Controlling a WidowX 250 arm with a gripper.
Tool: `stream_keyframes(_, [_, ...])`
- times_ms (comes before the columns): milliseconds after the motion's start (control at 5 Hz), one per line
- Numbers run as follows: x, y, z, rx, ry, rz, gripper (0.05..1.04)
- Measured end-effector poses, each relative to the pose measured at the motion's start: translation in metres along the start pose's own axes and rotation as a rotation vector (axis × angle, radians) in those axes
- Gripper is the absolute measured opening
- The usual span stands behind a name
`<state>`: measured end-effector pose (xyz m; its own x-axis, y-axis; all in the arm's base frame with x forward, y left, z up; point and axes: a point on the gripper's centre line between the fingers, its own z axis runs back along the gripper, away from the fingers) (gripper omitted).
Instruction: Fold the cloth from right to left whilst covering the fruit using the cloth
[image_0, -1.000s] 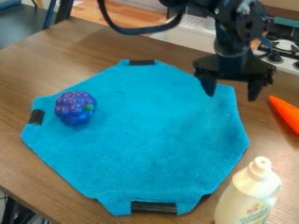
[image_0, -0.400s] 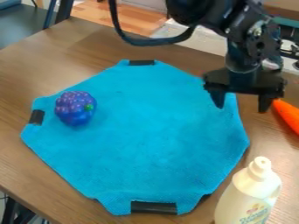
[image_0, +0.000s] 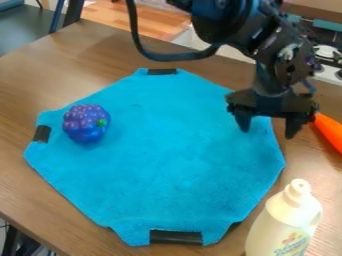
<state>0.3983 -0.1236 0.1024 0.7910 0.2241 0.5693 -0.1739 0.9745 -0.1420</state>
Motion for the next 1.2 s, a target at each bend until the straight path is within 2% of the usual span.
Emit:
stream_keyframes(200, [-0.006,0.004,-0.007,0.017,0.005,-0.005,0.600])
stream_keyframes(400, [-0.004,0.009,-0.008,0.009,0.014,0.008,0.313])
stream_keyframes(600, [-0.001,0.008,0.000,-0.010,0.021,-0.017,0.138])
stream_keyframes(800, [0.013,0.011,0.026,-0.074,-0.016,-0.005,0.066])
stream_keyframes(1000, [0.018,0.019,0.048,-0.127,-0.029,0.007,0.058])
stream_keyframes(1200, [0.020,0.039,0.068,-0.147,-0.048,0.030,0.056])
